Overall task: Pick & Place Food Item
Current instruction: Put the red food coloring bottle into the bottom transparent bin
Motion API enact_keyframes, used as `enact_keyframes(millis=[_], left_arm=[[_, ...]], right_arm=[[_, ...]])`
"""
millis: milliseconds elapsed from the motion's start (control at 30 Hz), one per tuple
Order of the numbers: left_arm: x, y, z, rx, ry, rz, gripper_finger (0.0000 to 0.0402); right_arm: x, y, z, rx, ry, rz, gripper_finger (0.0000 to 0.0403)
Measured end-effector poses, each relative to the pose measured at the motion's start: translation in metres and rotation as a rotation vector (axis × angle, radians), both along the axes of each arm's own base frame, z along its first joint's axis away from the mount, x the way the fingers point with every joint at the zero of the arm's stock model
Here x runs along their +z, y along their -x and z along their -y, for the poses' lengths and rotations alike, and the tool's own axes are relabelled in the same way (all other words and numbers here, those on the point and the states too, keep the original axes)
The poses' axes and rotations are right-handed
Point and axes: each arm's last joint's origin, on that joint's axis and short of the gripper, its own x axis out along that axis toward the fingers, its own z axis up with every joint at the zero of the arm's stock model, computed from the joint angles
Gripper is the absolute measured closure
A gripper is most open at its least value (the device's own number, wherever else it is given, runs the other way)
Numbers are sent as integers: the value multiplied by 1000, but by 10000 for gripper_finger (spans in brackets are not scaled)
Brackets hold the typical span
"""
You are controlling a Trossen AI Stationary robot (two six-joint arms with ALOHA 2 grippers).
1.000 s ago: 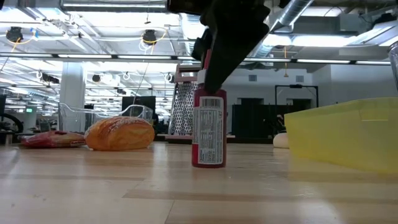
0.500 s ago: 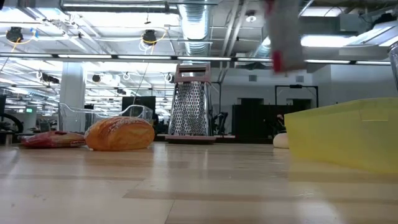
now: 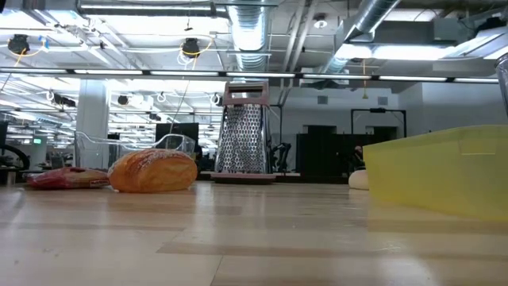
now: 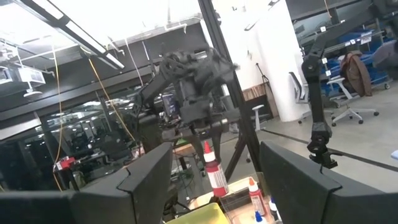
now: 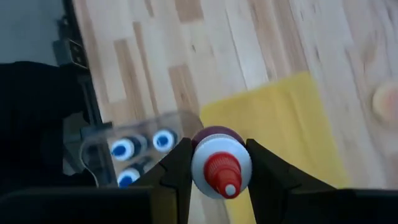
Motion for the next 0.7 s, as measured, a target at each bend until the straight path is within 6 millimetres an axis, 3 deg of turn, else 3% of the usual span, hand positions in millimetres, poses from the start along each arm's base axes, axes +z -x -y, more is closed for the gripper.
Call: enact_keyframes(millis=[200, 333, 700], left_arm=[[1, 0, 0, -2, 11, 3, 164], [1, 0, 0, -3, 13, 3, 170], [1, 0, 0, -3, 13, 3, 183]], right_arm=[[-28, 43, -3, -143, -58, -98, 297], [-52, 60, -13, -200, -126, -120, 297], [-112, 79, -37, -257, -250, -87, 297]])
